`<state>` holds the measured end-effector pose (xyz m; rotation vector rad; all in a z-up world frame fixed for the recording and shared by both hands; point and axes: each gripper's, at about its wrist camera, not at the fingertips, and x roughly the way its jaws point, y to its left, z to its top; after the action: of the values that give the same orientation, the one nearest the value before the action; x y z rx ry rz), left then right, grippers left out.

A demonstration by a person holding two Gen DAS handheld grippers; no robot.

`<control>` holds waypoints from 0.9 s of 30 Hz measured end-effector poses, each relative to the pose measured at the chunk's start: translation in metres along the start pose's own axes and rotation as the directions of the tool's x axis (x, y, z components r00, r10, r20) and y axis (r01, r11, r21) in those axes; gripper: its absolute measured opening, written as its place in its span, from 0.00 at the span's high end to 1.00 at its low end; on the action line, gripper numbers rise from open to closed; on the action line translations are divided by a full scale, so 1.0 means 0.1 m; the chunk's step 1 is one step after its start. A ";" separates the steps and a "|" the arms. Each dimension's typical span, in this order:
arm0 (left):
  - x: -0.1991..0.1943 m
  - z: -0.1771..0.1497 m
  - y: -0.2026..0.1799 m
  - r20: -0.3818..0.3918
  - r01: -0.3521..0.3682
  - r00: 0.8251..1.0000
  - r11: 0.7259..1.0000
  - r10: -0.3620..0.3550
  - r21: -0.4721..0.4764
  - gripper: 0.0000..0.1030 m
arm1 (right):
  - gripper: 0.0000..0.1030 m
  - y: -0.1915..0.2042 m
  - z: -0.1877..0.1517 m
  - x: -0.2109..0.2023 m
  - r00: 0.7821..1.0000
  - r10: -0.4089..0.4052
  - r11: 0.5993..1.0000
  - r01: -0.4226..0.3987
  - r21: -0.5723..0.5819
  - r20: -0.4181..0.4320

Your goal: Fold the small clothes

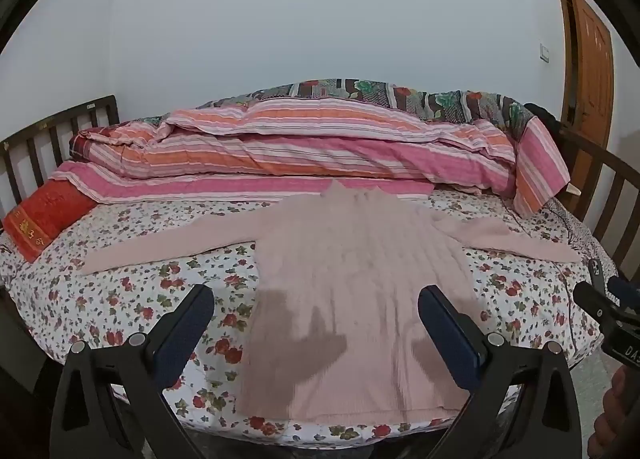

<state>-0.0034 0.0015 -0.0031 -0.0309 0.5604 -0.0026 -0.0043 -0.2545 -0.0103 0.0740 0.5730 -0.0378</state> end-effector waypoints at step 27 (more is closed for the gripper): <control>-0.05 0.07 0.05 0.002 -0.004 1.000 1.000 0.004 -0.004 0.00 | 0.00 0.01 0.06 -0.07 1.000 0.007 1.000 -0.007 0.001 0.015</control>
<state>-0.0036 0.0063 0.0053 -0.0334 0.5584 0.0022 -0.0067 -0.2538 -0.0014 0.0771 0.5578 -0.0315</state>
